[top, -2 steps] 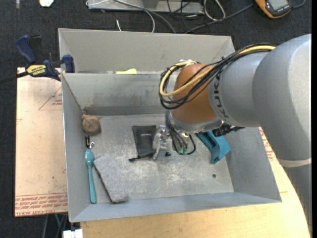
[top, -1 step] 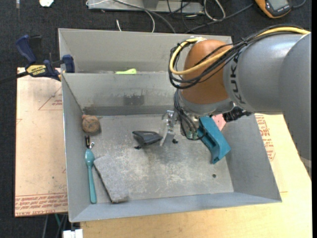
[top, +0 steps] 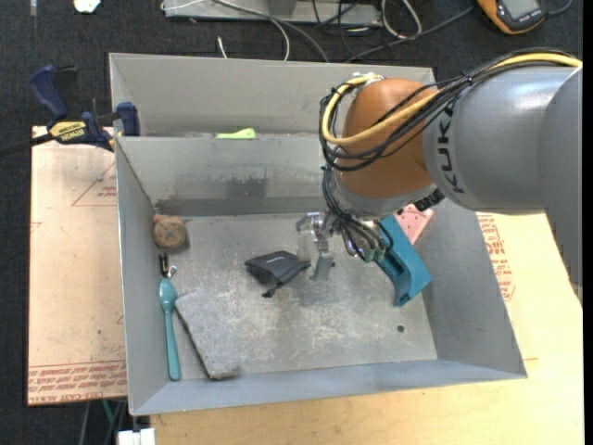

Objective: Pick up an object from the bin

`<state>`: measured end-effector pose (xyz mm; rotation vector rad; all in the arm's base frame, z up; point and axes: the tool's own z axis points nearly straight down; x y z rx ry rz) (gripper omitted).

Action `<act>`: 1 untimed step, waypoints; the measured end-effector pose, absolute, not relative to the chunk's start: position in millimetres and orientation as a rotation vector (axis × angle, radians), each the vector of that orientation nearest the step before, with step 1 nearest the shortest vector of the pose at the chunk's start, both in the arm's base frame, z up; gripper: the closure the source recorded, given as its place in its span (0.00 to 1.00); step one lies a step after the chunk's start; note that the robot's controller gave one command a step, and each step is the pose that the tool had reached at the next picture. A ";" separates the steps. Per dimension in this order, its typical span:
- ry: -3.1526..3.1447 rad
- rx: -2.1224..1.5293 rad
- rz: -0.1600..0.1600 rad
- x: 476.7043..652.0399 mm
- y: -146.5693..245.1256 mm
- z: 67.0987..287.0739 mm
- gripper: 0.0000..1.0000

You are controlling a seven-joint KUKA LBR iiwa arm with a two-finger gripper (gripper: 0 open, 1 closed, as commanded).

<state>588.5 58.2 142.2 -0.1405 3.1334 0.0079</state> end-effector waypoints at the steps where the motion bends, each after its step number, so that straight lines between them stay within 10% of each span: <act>1: 3.124 -0.324 0.008 591.4 63.1 194.6 1.00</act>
Offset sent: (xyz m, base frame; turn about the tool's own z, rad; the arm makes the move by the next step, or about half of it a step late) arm -0.0163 0.0007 0.1986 -0.0258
